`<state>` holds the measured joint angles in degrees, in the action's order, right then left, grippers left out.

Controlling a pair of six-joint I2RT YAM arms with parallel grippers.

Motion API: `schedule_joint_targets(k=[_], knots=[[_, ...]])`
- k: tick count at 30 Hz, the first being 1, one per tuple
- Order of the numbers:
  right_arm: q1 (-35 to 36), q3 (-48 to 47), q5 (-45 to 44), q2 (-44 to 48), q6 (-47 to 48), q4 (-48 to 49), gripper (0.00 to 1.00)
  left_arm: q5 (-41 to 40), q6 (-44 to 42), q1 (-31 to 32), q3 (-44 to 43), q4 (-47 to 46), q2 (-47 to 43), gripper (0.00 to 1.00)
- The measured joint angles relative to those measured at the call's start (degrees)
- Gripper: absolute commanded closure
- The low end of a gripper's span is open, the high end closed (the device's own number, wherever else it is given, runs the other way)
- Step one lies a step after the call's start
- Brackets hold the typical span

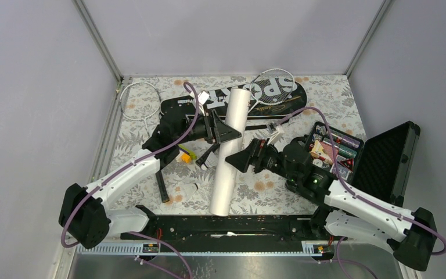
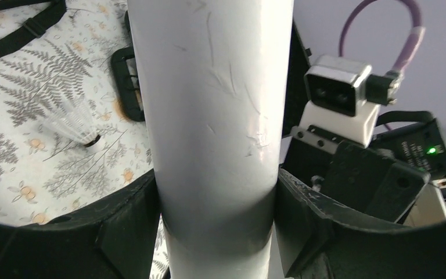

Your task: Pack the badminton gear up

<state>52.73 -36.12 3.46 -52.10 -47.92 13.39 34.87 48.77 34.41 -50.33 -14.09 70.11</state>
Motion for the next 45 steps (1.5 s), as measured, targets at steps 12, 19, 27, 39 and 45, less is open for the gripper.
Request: schedule_joint_targets(k=[12,19,27,39,45], knots=[[0.0,-13.1,-1.5,9.6,11.6,-25.9,0.27,-2.4,-20.5,-0.1,-4.7,27.6,-11.6,0.62],[0.0,-24.0,-1.4,10.8,18.5,-37.2,0.32,-5.0,-36.8,0.6,-4.8,39.9,-19.5,0.65],[0.0,-37.5,0.3,5.9,23.5,-45.1,0.38,-7.4,-53.1,5.8,-4.6,49.6,-23.2,0.67],[0.0,-39.6,11.0,-4.6,24.8,-43.8,0.48,-9.5,-62.8,12.7,-3.5,53.7,-27.2,0.68],[0.0,-39.6,14.9,-6.7,24.7,-41.5,0.53,-10.2,-64.2,13.4,-3.5,54.9,-27.2,0.69]])
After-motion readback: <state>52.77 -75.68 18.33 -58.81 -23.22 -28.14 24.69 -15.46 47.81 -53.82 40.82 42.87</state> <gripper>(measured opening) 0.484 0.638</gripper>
